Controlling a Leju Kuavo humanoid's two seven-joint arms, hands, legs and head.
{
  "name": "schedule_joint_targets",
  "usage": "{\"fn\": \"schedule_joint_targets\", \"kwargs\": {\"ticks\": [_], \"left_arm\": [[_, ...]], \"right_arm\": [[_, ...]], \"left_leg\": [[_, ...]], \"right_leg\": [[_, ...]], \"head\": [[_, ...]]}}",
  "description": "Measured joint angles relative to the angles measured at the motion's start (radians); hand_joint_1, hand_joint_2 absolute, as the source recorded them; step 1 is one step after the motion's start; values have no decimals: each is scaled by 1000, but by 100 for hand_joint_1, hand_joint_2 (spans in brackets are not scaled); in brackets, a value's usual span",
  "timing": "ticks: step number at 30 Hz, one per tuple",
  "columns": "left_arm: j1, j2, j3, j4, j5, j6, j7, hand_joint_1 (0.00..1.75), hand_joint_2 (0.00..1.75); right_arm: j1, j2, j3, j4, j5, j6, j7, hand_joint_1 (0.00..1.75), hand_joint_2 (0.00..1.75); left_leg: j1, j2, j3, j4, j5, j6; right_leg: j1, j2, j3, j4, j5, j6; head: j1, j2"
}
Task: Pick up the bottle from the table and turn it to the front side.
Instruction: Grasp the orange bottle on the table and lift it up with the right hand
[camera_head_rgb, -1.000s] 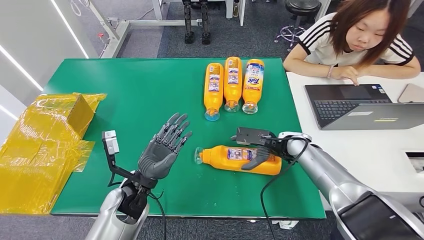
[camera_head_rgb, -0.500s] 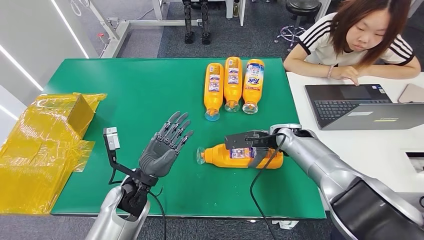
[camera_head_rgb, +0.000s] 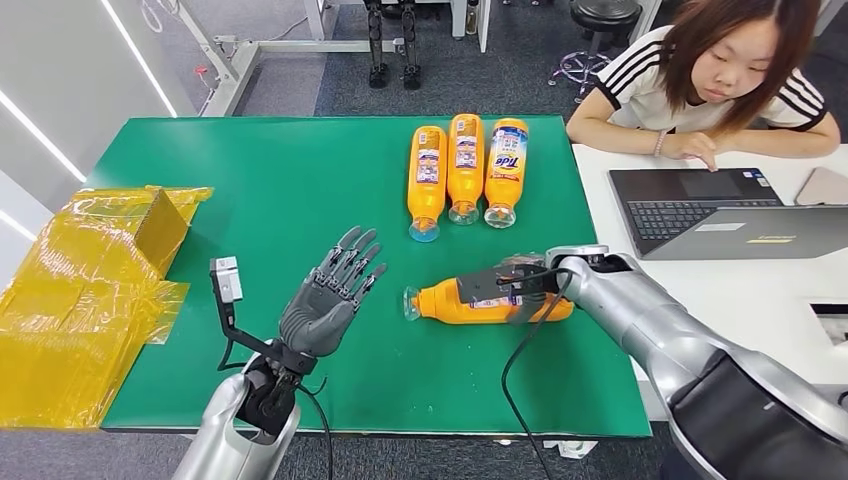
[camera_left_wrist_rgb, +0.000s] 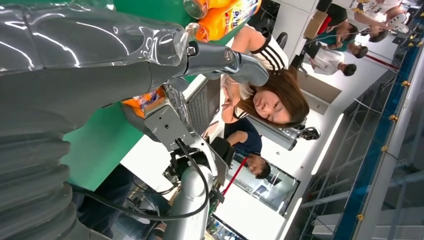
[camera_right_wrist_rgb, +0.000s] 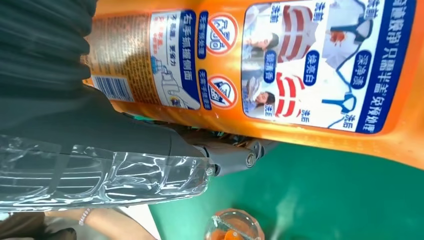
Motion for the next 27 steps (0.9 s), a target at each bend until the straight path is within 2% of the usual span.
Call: {"fn": "schedule_joint_targets", "kwargs": {"ticks": [4, 13, 17, 21, 27], "left_arm": [[0, 0, 0, 7, -2, 0, -8, 0, 175], [1, 0, 0, 17, -9, 0, -20, 0, 175], [3, 1, 0, 18, -24, 4, -39, 0, 175], [21, 5, 3, 17, -75, 37, -90, 0, 175], [50, 17, 22, 3, -159, 100, -158, 0, 175]], "right_arm": [[3, -13, 9, -11, 0, 3, -1, 174, 175], [9, -32, 22, -29, -3, -19, -14, 175, 175], [18, -43, 24, -41, -20, -59, -33, 175, 175], [58, -62, -4, -70, -117, -153, -111, 175, 175], [188, -102, -155, -176, -264, -225, -245, 175, 175]], "left_leg": [[0, 0, 0, 0, 0, 0], [0, 0, 0, 0, 0, 0], [0, 0, 0, 0, 0, 0], [0, 0, 0, 0, 0, 0], [0, 0, 0, 0, 0, 0]], "right_leg": [[0, 0, 0, 0, 0, 0], [0, 0, 0, 0, 0, 0], [0, 0, 0, 0, 0, 0], [0, 0, 0, 0, 0, 0], [0, 0, 0, 0, 0, 0]], "head": [[0, 0], [0, 0], [0, 0], [0, 0], [0, 0]]}}
